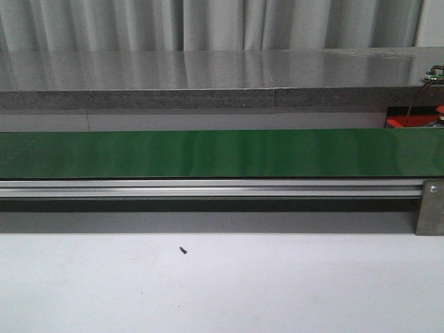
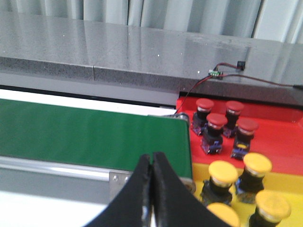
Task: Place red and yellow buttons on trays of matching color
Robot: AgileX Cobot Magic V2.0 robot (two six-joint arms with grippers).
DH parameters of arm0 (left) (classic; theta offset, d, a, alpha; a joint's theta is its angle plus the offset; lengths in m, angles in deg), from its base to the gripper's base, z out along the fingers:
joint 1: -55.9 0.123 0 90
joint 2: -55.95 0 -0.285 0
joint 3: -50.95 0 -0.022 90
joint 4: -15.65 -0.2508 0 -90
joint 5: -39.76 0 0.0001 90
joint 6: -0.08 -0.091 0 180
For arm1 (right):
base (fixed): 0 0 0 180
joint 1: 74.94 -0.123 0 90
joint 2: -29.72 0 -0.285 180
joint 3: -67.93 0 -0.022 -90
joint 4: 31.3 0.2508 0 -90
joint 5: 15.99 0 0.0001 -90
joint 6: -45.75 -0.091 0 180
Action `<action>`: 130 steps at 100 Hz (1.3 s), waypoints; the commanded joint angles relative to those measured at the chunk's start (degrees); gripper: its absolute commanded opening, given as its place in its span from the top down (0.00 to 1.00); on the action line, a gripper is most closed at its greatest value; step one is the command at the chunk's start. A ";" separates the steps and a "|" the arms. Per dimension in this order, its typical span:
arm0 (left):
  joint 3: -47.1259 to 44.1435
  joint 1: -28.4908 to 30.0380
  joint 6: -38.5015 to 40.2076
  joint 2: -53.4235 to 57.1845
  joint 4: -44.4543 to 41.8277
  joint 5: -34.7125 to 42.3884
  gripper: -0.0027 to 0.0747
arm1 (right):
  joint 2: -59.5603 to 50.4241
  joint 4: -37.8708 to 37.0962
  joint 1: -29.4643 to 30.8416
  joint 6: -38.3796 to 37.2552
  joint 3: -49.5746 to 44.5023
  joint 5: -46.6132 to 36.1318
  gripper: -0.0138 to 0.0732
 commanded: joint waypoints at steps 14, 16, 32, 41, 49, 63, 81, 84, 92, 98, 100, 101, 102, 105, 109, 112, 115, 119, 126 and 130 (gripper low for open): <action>1.55 -0.41 0.21 0.24 1.75 2.35 0.99 | -5.09 -0.59 0.20 -1.05 -4.73 -6.06 0.92; 1.55 -0.41 0.21 0.24 1.75 2.35 0.99 | -5.09 -0.59 0.20 -1.02 -5.16 -6.16 0.92; 1.55 -0.41 0.21 0.24 1.75 2.35 0.99 | -5.09 -0.59 0.27 -1.39 -6.85 -7.70 0.92; 1.55 -0.41 0.21 0.24 1.75 2.35 0.99 | -5.09 -0.63 0.27 -1.39 -6.85 -8.79 0.92; 1.55 -0.41 0.21 0.24 1.75 2.35 0.99 | -5.09 -0.51 0.27 -1.39 -6.85 -8.86 0.92; 1.55 -0.41 0.21 0.24 1.75 2.35 0.99 | -5.09 -0.51 0.27 -1.39 -6.85 -8.81 0.92; 1.55 -0.41 0.21 0.24 1.75 2.35 0.99 | -5.09 -0.51 0.27 -1.34 -6.85 -8.75 0.92; 1.55 -0.41 0.21 0.24 1.75 2.35 0.99 | -5.09 -0.51 0.27 -1.34 -6.85 -8.75 0.92; 1.55 -0.41 0.21 0.24 1.75 2.35 0.99 | -5.09 -0.51 0.27 -1.34 -6.85 -8.75 0.92; 1.55 -0.41 0.21 0.24 1.75 2.35 0.99 | -5.09 -0.51 0.27 -1.34 -6.85 -8.75 0.92; 1.55 -0.41 0.21 0.24 1.75 2.35 0.99 | -5.09 -0.51 0.27 -1.34 -6.85 -8.75 0.92; 1.55 -0.41 0.21 0.24 1.75 2.35 0.99 | -5.09 -0.51 0.27 -1.34 -6.85 -8.75 0.92; 1.55 -0.41 0.21 0.24 1.75 2.35 0.99 | -5.09 -0.51 0.27 -1.34 -6.85 -8.75 0.92; 1.55 -0.41 0.21 0.24 1.75 2.35 0.99 | -5.09 -0.51 0.27 -1.34 -6.85 -8.75 0.92; 1.55 -0.41 0.21 0.24 1.75 2.35 0.99 | -5.09 -0.51 0.27 -1.34 -6.85 -8.75 0.92; 1.55 -0.41 0.21 0.24 1.75 2.35 0.99 | -5.09 -0.51 0.27 -1.34 -6.85 -8.75 0.92; 1.55 -0.41 0.21 0.24 1.75 2.35 0.99 | -5.09 -0.51 0.27 -1.34 -6.85 -8.75 0.92; 1.55 -0.41 0.21 0.24 1.75 2.35 0.99 | -5.09 -0.51 0.27 -1.34 -6.85 -8.75 0.92; 1.55 -0.41 0.21 0.24 1.75 2.35 0.99 | -5.09 -0.51 0.27 -1.34 -6.85 -8.75 0.92; 1.55 -0.41 0.21 0.24 1.75 2.35 0.99 | -5.09 -0.51 0.27 -1.34 -6.85 -8.75 0.92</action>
